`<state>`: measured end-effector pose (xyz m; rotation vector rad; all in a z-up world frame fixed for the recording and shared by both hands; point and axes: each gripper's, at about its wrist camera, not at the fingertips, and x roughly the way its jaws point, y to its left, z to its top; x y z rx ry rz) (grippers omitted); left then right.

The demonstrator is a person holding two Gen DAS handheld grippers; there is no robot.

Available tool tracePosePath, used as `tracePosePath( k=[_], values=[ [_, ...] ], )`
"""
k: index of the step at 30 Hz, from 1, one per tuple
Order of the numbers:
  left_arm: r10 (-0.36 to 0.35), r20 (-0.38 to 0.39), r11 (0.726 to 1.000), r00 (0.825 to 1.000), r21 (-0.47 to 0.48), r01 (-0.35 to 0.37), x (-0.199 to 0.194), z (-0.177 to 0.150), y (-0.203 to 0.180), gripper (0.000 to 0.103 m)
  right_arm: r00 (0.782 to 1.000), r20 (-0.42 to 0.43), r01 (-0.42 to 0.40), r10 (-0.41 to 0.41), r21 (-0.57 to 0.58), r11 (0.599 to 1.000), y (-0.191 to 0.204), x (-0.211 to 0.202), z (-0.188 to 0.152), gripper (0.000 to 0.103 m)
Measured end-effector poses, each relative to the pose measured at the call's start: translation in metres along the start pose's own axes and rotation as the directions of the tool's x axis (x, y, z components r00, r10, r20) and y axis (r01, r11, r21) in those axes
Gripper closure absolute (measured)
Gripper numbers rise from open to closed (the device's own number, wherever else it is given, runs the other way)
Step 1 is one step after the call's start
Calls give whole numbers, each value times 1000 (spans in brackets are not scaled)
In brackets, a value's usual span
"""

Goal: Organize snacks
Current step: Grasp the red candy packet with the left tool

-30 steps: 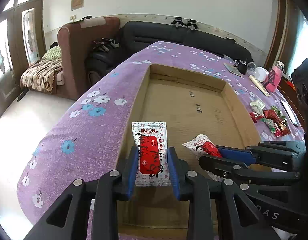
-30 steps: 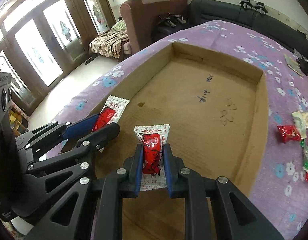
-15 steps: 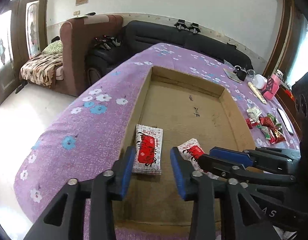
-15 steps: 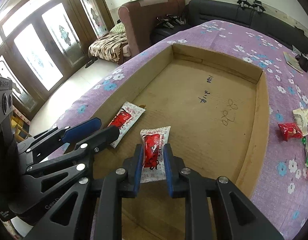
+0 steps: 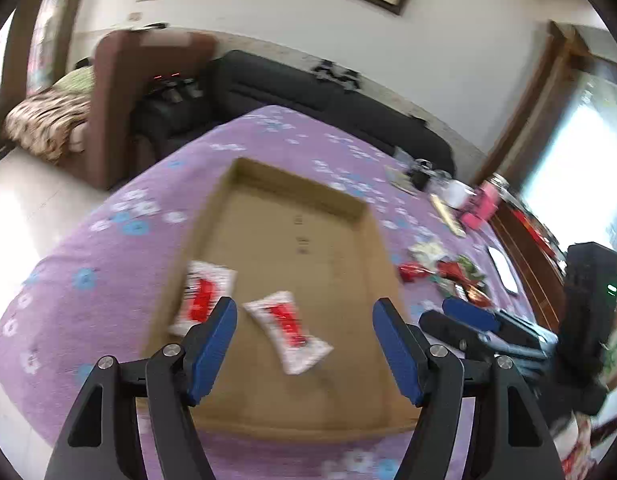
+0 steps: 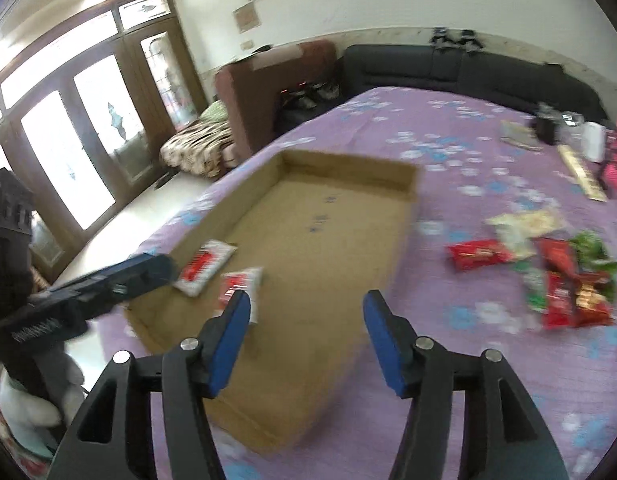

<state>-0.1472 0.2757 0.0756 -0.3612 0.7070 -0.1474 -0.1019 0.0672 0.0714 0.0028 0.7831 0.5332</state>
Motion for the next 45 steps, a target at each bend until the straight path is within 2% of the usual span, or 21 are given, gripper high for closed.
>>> tracePosePath(
  k=[5, 8, 12, 18, 23, 26, 28, 30, 33, 36, 38, 42, 45],
  values=[
    [-65, -58, 992, 996, 101, 71, 21, -3, -47, 29, 992, 6, 127, -129, 125, 984, -92, -22, -4, 45],
    [-93, -107, 984, 990, 142, 107, 38, -4, -72, 29, 986, -3, 166, -169, 201, 965, -139, -26, -5, 45],
    [-120, -167, 973, 979, 174, 149, 61, -5, -102, 29, 986, -17, 167, -168, 238, 957, -165, -19, -4, 45],
    [-97, -232, 939, 968, 300, 166, 101, 17, -148, 29, 981, -73, 190, -180, 182, 965, -164, 10, 2, 46],
    [-34, -305, 891, 952, 423, 167, 154, 33, -177, 29, 980, -92, 192, -178, 174, 966, -168, 23, -2, 47],
    [16, -367, 861, 930, 478, 173, 188, 33, -186, 29, 981, -103, 183, -167, 178, 967, -172, 25, -3, 59],
    [49, -389, 853, 920, 496, 164, 203, 32, -186, 29, 982, -113, 171, -152, 192, 966, -175, 28, -5, 64],
    [77, -407, 845, 910, 511, 157, 215, 33, -186, 29, 982, -114, 169, -149, 189, 967, -176, 28, -6, 66],
    [89, -412, 836, 907, 526, 157, 222, 35, -186, 30, 984, -116, 159, -138, 197, 967, -177, 27, -7, 69],
    [99, -438, 827, 893, 536, 172, 230, 31, -188, 41, 984, -118, 154, -133, 199, 968, -177, 26, -7, 73],
    [111, -444, 822, 889, 544, 169, 234, 28, -189, 41, 985, -119, 151, -129, 202, 968, -178, 26, -7, 73],
    [114, -453, 832, 884, 530, 164, 238, 30, -188, 41, 985, -118, 149, -126, 207, 967, -178, 25, -8, 73],
    [129, -457, 836, 880, 528, 151, 240, 29, -186, 51, 985, -118, 149, -126, 210, 966, -178, 25, -8, 74]
  ],
)
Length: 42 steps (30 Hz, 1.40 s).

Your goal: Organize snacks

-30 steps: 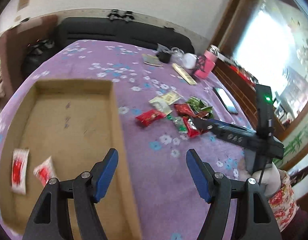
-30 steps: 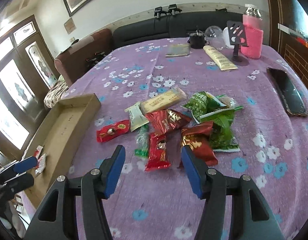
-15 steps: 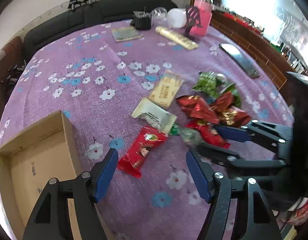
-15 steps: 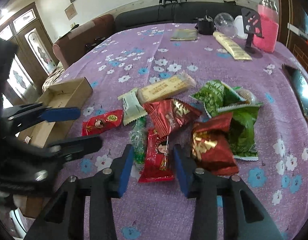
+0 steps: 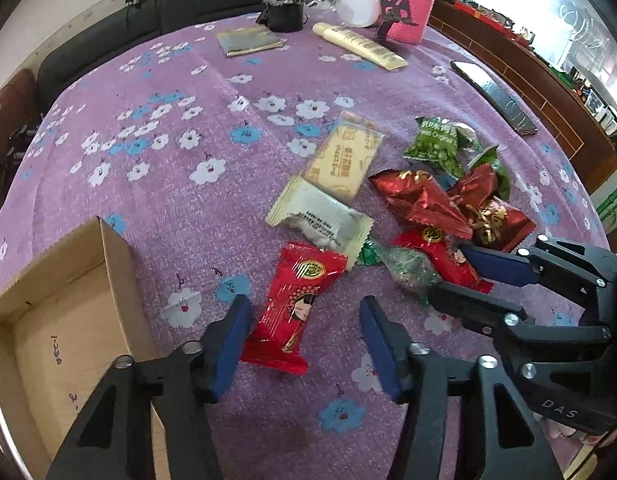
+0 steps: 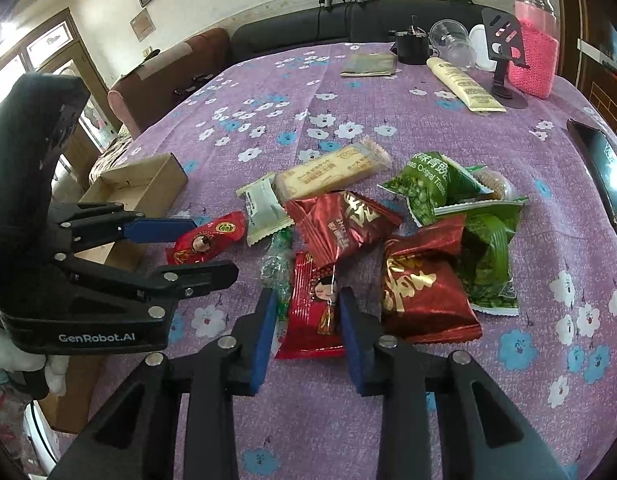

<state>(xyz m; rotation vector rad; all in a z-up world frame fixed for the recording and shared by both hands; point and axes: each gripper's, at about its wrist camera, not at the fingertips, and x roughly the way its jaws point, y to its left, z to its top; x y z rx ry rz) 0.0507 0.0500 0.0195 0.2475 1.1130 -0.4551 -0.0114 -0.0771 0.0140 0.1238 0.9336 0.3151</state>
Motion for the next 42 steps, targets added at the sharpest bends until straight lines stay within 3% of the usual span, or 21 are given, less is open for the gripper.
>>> tracePosePath(
  k=[4, 7, 20, 29, 30, 31, 35, 38, 39, 40, 42],
  values=[
    [32, 9, 999, 999, 7, -33, -2, -2, -3, 83, 1000, -4, -8, 8, 10, 1000, -2, -1, -1, 80],
    [42, 26, 999, 999, 8, -42, -6, -4, -6, 84, 1000, -2, -18, 18, 14, 1000, -1, -4, -2, 82],
    [-63, 137, 995, 989, -67, 72, -55, -36, -13, 84, 996, 62, -62, 60, 34, 997, -6, -27, -3, 85],
    [-101, 267, 975, 958, -165, 148, -105, -79, 2, 84, 983, 95, -168, 159, 97, 981, -14, -36, -4, 85],
    [-99, 285, 969, 953, -188, 157, -110, -87, 7, 84, 980, 101, -181, 171, 108, 977, -15, -38, -5, 88],
    [-100, 296, 965, 950, -205, 165, -113, -91, 12, 84, 976, 104, -202, 190, 119, 972, -16, -39, -5, 103],
    [-99, 336, 938, 937, -283, 200, -125, -119, 35, 84, 975, 113, -207, 193, 125, 970, -8, -43, -6, 102],
    [-88, 348, 928, 933, -311, 203, -133, -135, 46, 84, 980, 124, -168, 155, 112, 979, -3, -45, -5, 102],
    [-84, 353, 926, 932, -318, 203, -135, -140, 49, 84, 987, 103, -134, 124, 100, 986, 0, -41, -5, 94],
    [-80, 360, 923, 930, -326, 206, -138, -145, 52, 84, 994, 79, -89, 81, 96, 991, 2, -37, -4, 80],
    [-74, 370, 920, 926, -334, 207, -141, -151, 56, 84, 998, 54, -48, 43, 106, 993, 3, -30, -7, 66]
  ],
)
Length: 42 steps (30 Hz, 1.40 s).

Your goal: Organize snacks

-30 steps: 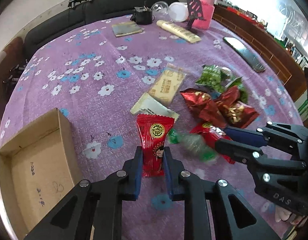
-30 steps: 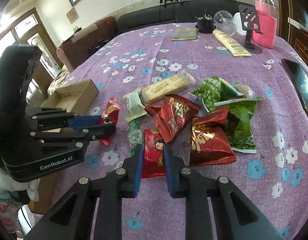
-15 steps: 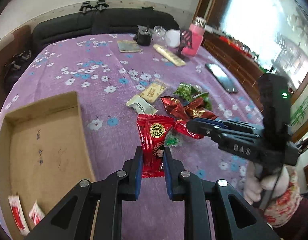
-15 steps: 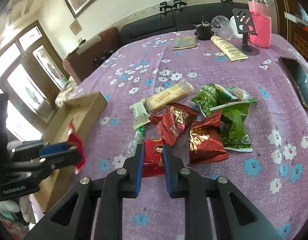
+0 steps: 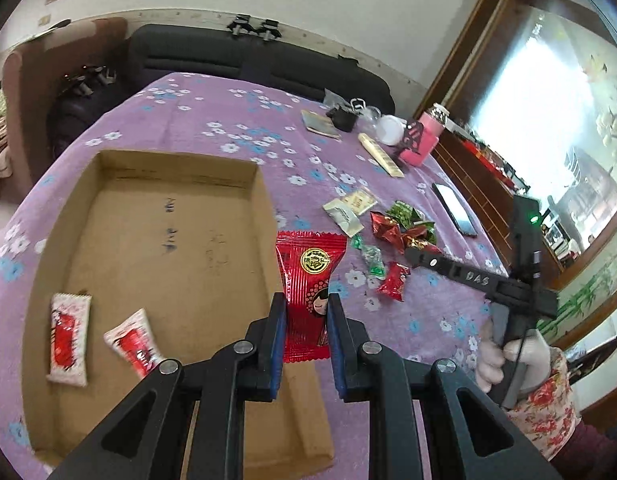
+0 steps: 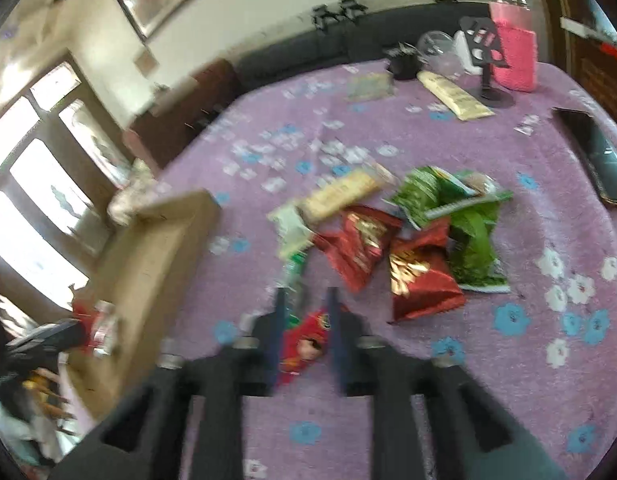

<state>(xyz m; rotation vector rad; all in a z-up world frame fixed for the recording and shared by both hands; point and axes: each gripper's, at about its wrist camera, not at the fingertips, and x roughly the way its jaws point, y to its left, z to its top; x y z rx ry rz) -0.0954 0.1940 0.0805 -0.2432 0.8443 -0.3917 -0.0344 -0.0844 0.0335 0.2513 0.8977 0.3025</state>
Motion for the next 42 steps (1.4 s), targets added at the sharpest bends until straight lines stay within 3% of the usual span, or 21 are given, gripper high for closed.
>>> tracePosePath(
  k=[3, 9, 15, 21, 23, 24, 30, 35, 42],
  values=[
    [-2, 15, 1000, 1000, -6, 2, -6, -4, 4, 84, 997, -57, 49, -49, -1, 999, 5, 13, -8, 66],
    [-10, 35, 1000, 999, -18, 10, -13, -9, 6, 84, 984, -68, 165, -165, -13, 986, 16, 25, -9, 64],
    [8, 54, 999, 998, -33, -6, -21, -13, 13, 84, 980, -51, 196, -195, 22, 980, 14, 16, -19, 63],
    [8, 59, 998, 998, -56, -4, -21, -16, 21, 84, 966, -30, 257, -259, -46, 965, 29, 14, -33, 63],
    [8, 62, 998, 998, -60, -4, -23, -18, 24, 84, 963, -28, 266, -268, -56, 962, 32, 12, -36, 75],
    [10, 65, 998, 998, -62, -6, -24, -18, 25, 84, 966, -31, 256, -258, -58, 965, 32, 11, -38, 85],
    [24, 67, 996, 997, -90, -18, -26, -18, 39, 84, 987, 14, 161, -161, -20, 987, 34, -16, -39, 85],
    [80, 66, 992, 995, -105, -73, -25, -6, 55, 84, 997, 60, 53, -47, -96, 994, 75, -34, -24, 84],
    [148, 10, 978, 989, -153, -145, -8, 11, 89, 83, 993, -54, -113, 103, -215, 970, 155, 7, -11, 84]
  ],
)
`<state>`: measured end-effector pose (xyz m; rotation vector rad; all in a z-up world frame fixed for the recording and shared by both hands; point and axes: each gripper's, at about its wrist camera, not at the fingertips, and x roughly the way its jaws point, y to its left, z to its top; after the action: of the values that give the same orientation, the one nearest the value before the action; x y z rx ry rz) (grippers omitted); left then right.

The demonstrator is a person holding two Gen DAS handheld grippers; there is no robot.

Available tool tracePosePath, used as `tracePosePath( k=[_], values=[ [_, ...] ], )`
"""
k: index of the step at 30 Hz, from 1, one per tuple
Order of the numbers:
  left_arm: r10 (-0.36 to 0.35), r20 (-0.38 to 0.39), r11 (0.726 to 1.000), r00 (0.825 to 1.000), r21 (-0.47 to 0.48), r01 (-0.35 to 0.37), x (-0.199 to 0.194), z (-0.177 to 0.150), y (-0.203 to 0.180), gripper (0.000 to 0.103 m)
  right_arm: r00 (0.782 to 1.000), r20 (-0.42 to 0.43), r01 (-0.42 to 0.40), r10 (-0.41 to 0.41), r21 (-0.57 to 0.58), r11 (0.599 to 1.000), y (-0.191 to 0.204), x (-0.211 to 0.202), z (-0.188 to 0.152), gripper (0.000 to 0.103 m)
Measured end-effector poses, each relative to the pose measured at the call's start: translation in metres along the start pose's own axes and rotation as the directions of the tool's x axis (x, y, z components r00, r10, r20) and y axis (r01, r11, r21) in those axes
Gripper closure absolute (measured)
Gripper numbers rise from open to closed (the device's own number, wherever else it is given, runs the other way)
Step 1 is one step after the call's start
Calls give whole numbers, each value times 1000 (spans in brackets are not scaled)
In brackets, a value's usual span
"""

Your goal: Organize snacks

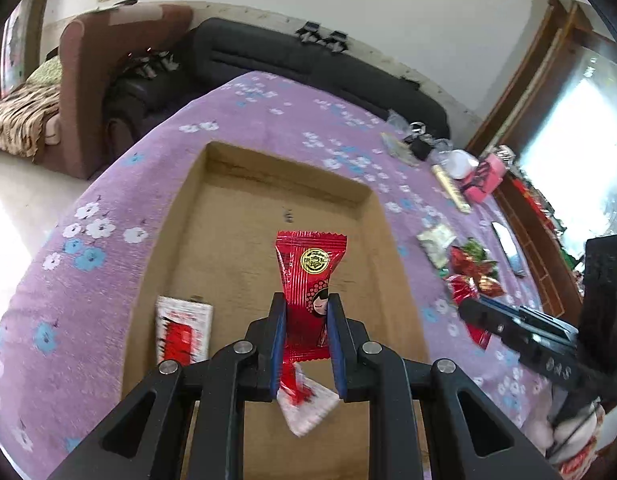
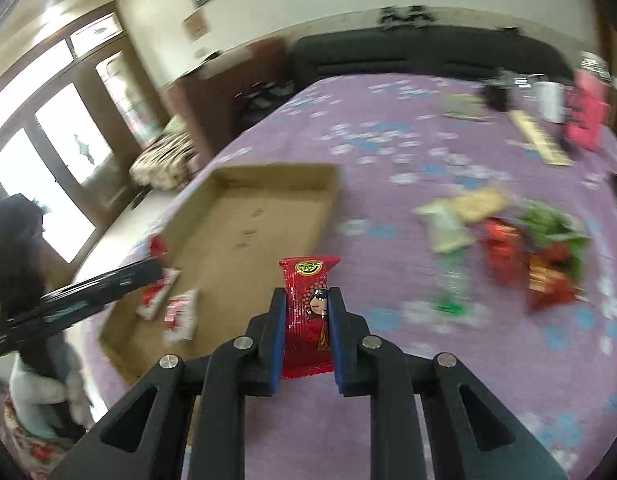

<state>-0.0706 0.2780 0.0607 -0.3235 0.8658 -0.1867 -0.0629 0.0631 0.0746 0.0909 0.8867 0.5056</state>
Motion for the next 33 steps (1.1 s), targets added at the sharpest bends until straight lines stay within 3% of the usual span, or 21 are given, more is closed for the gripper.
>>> tracePosePath(
  k=[4, 11, 14, 16, 17, 26, 33],
  values=[
    [14, -26, 1000, 1000, -23, -15, 11, 5, 9, 83, 998, -55, -25, 22, -45, 999, 27, 36, 8, 84],
    [-6, -32, 997, 999, -72, 4, 19, 8, 24, 81, 991, -127, -40, 36, -31, 999, 40, 82, 16, 84],
    [-37, -18, 995, 999, -92, 35, 16, 8, 29, 69, 990, -137, -42, 39, -20, 999, 40, 90, 17, 82],
    [-40, 7, 993, 999, -110, 41, 10, 7, 30, 52, 990, -134, -51, 50, -3, 999, 38, 91, 17, 81],
    [-45, 20, 992, 999, -118, 47, 8, 8, 31, 49, 990, -130, -62, 62, 2, 998, 38, 90, 17, 79],
    [-138, 124, 973, 983, -171, 158, -24, 5, 21, 25, 998, -12, -58, 58, 21, 998, 14, 38, 21, 63],
    [-255, 80, 954, 964, -141, 264, -26, -4, -16, 18, 990, 113, 74, -85, 99, 992, -68, -38, 10, 52]
  ],
)
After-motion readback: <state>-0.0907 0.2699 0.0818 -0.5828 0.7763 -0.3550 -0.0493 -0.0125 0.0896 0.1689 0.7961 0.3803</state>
